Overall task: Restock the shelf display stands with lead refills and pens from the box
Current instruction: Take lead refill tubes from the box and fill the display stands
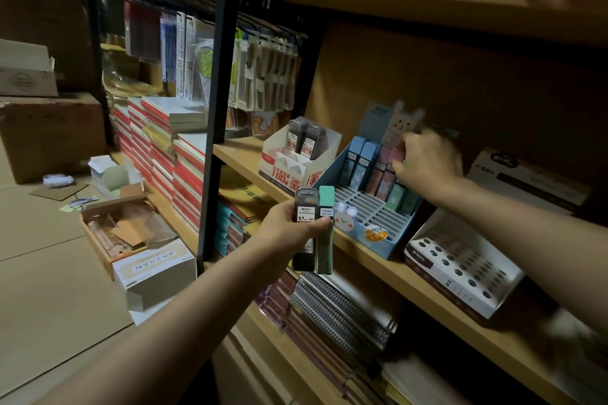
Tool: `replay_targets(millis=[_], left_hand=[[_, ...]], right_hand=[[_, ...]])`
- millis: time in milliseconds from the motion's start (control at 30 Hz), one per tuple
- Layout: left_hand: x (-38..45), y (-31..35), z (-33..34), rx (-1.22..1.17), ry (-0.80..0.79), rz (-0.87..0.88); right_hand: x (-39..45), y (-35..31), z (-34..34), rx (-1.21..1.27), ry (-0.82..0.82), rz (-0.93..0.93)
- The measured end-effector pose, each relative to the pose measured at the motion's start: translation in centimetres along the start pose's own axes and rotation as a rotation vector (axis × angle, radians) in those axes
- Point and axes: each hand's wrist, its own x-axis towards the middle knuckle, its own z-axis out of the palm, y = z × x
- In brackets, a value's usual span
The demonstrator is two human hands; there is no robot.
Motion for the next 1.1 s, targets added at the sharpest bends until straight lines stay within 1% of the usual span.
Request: replay_targets(millis=[167, 233, 300, 333, 367, 400, 433, 500, 533, 600, 667, 733, 800, 867, 933, 1033, 1100], left_hand=[[-0.1, 0.0, -0.1, 0.003, 0.012, 0.014], [-0.2, 0.1, -0.1, 0.003, 0.004, 0.02], [-0.3, 0.2, -0.1, 0.008, -0.011, 0.035], [-0.3, 0.2, -0.1, 0.014, -0.02, 0.044], [-0.3, 0.2, -0.2, 0.021, -0.031, 0.056], [-0.4, 0.2, -0.2, 0.03, -0.046, 0.067], [-0.5, 0.2, -0.2, 0.041, -0.062, 0.078], [-0.7, 0.3, 0.1, 0.065, -0.092, 0.096], [-0.8, 0.3, 0.2, 0.073, -0.103, 0.106], [-0.9, 0.3, 0.5, 0.088, -0.12, 0.131], [-1.0, 0.4, 0.8, 0.086, -0.119, 0.132], [-0.9, 0.4, 0.8, 0.038, -0.073, 0.108], [-0.6, 0.4, 0.4, -0.047, -0.012, 0.084], [-0.4, 0.4, -0.1, -0.135, -0.007, 0.063], [-0.2, 0.5, -0.4, -0.188, -0.013, 0.034], [0.3, 0.4, -0.1, -0.219, -0.032, -0.001], [0.5, 0.4, 0.3, -0.244, -0.072, -0.012]], right_hand=[[-0.6, -0.2, 0.8, -0.136, 0.0, -0.004], [-0.8, -0.3, 0.4, -0.176, -0.039, 0.006], [-1.1, -0.3, -0.3, -0.131, -0.023, -0.021], [-1.4, -0.5, -0.6, -0.037, 0.006, -0.055], [-1.9, -0.8, -1.1, 0.12, 0.012, -0.09], [-2.6, -1.4, -1.6, 0.307, -0.03, -0.115], [-3.5, -2.2, -2.0, 0.49, -0.107, -0.127], [-5.3, -3.9, -2.6, 0.725, -0.272, -0.114], [-6.1, -4.5, -2.7, 0.795, -0.326, -0.094], [-7.0, -5.2, -2.8, 0.865, -0.383, -0.071], [-6.7, -5.1, -3.2, 0.897, -0.392, -0.058], [-5.7, -4.0, -3.9, 0.963, -0.341, 0.01], [-4.0, -2.1, -4.8, 0.958, -0.22, 0.095], [-2.4, 0.0, -5.4, 0.909, -0.102, 0.151], [-1.3, 1.7, -5.6, 0.766, -0.024, 0.158], [-0.7, 3.3, -5.3, 0.583, 0.0, 0.13], [-0.9, 4.1, -5.0, 0.49, -0.007, 0.071]])
